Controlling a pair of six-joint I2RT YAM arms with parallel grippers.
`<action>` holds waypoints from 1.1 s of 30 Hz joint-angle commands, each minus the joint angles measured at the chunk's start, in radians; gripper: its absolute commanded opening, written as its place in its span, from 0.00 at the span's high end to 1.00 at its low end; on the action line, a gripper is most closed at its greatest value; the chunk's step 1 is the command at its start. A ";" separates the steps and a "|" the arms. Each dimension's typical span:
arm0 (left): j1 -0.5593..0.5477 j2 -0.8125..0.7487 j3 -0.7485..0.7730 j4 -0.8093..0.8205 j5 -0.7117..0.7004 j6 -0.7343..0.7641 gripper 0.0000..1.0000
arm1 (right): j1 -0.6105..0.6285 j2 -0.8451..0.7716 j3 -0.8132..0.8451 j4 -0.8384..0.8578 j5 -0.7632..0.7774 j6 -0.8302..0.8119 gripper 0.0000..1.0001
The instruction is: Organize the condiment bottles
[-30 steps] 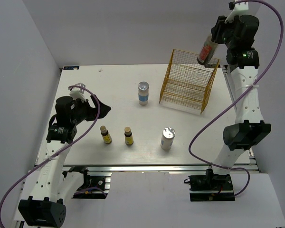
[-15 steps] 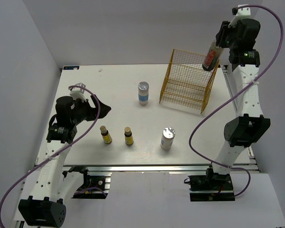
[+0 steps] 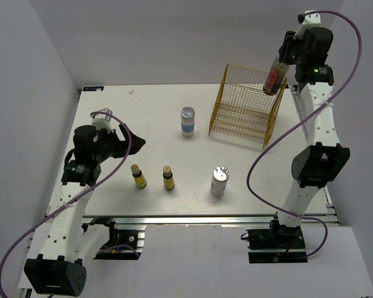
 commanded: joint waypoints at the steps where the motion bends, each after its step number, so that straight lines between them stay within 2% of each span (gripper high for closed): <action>1: -0.001 -0.003 -0.003 0.022 0.015 -0.006 0.05 | -0.003 -0.022 0.004 0.176 0.003 0.002 1.00; 12: 0.000 0.001 0.002 0.025 0.020 -0.011 0.05 | -0.003 -0.009 -0.140 0.242 -0.001 -0.009 1.00; 24: -0.001 0.001 0.006 0.019 0.020 -0.017 0.05 | 0.008 0.040 -0.199 0.274 0.017 -0.028 1.00; 30: -0.001 -0.006 -0.003 0.019 0.018 -0.022 0.05 | 0.017 0.040 -0.223 0.282 0.006 -0.045 0.75; 33: -0.001 -0.008 -0.004 0.020 0.020 -0.022 0.05 | 0.019 0.030 -0.245 0.280 -0.003 -0.044 0.67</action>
